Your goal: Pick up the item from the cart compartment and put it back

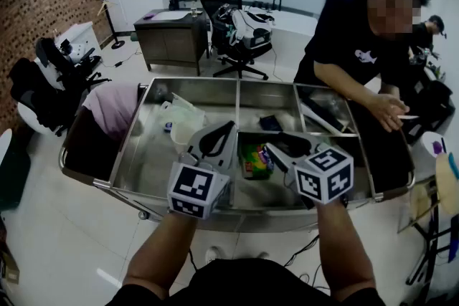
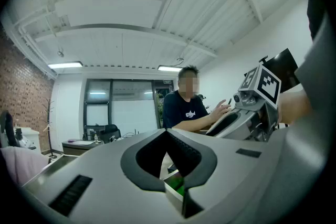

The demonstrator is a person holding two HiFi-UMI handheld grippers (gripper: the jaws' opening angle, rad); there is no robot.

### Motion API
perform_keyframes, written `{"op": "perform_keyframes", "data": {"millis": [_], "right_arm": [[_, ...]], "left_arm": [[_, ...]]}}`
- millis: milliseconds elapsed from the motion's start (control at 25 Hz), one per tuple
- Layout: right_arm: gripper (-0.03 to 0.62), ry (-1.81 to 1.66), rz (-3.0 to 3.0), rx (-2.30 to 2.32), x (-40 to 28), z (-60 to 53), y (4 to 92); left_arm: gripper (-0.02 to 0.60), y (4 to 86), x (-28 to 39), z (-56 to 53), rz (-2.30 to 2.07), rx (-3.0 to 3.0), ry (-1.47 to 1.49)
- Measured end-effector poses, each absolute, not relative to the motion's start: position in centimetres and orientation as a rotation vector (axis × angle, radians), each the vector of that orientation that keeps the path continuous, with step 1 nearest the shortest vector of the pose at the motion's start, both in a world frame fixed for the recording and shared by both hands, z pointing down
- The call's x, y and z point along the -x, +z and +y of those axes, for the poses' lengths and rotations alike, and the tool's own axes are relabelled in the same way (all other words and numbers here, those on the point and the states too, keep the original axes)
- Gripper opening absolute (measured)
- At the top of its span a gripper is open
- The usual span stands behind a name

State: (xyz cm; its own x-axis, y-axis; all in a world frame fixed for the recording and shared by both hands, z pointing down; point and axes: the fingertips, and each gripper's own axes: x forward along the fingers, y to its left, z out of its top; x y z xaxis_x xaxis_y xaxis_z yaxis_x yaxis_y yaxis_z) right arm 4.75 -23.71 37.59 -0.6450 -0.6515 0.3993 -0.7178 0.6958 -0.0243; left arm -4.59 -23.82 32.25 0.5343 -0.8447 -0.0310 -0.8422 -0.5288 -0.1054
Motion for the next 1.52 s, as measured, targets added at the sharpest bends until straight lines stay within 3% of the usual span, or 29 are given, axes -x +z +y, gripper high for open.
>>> {"op": "perform_keyframes", "data": {"millis": [280, 720, 1320, 1520], "right_arm": [[0.284, 0.411, -2.274, -0.931, -3.7, -26.3, 43.3], [0.287, 0.604, -2.087, -0.906, -4.1, -27.7, 49.8], [0.287, 0.768, -2.134, -0.902, -3.1, -28.3, 52.0], [0.241, 0.848, -2.174, -0.884, -2.7, -28.1, 52.8]], "left_arm": [[0.000, 34.2, 6.1, -27.1, 1.548, 2.684, -0.031], [0.000, 37.5, 6.0, -27.8, 1.535, 2.746, -0.073], [0.000, 39.1, 4.8, -27.7, 1.486, 2.794, -0.141], [0.000, 39.3, 4.7, -27.7, 1.482, 2.799, -0.155]]}}
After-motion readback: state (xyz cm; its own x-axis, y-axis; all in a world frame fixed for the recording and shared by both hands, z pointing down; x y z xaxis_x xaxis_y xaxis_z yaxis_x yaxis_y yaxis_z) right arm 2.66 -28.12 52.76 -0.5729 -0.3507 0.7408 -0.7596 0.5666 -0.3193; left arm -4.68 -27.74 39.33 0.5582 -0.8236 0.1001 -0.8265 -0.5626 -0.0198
